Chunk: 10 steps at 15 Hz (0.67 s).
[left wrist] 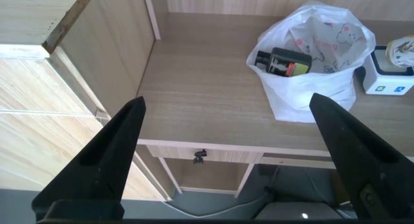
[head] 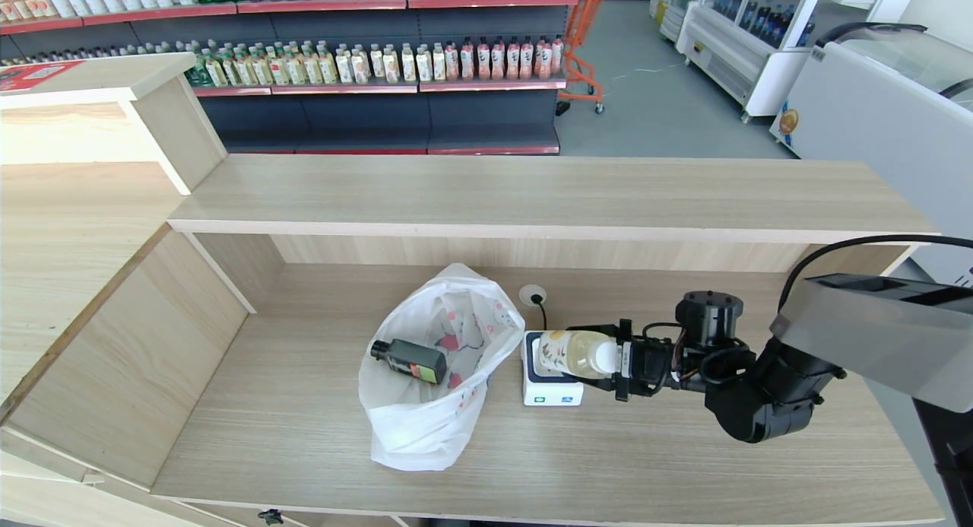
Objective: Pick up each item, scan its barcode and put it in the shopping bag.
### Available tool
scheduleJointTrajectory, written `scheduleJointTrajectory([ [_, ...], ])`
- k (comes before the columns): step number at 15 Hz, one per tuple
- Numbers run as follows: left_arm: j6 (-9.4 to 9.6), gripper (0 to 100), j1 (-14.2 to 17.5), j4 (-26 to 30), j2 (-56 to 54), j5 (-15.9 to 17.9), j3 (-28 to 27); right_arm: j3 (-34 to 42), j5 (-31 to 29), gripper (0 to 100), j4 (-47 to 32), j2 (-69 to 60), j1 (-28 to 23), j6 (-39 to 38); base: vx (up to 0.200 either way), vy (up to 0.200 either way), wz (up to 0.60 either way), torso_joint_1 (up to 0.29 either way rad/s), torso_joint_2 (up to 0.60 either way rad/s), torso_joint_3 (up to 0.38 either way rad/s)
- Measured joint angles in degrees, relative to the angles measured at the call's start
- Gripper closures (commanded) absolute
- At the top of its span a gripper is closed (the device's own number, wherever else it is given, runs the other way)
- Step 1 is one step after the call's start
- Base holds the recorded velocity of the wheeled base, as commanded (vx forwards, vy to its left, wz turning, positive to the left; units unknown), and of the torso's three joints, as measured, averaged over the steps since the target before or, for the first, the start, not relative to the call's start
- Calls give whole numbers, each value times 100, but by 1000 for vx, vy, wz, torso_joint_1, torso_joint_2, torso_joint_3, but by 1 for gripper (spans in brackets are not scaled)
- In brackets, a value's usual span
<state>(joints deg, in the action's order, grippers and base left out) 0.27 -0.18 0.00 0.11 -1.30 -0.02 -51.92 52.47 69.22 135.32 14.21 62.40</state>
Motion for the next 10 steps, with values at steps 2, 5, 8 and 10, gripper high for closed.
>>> scheduleJointTrajectory([
  [2,-2,0,0,0,0,0,0,230,-13,100,-9,-441,33,-930,0,0,0,0,0,0],
  [5,0,0,0,0,0,0,0,820,-268,100,180,-1625,56,-3611,0,0,0,0,0,0],
  [8,0,0,0,0,0,0,0,1443,-1343,100,340,-2658,74,-5704,0,0,0,0,0,0],
  [10,0,0,0,0,0,0,0,1657,-1620,100,347,-3014,78,-6031,0,0,0,0,0,0],
])
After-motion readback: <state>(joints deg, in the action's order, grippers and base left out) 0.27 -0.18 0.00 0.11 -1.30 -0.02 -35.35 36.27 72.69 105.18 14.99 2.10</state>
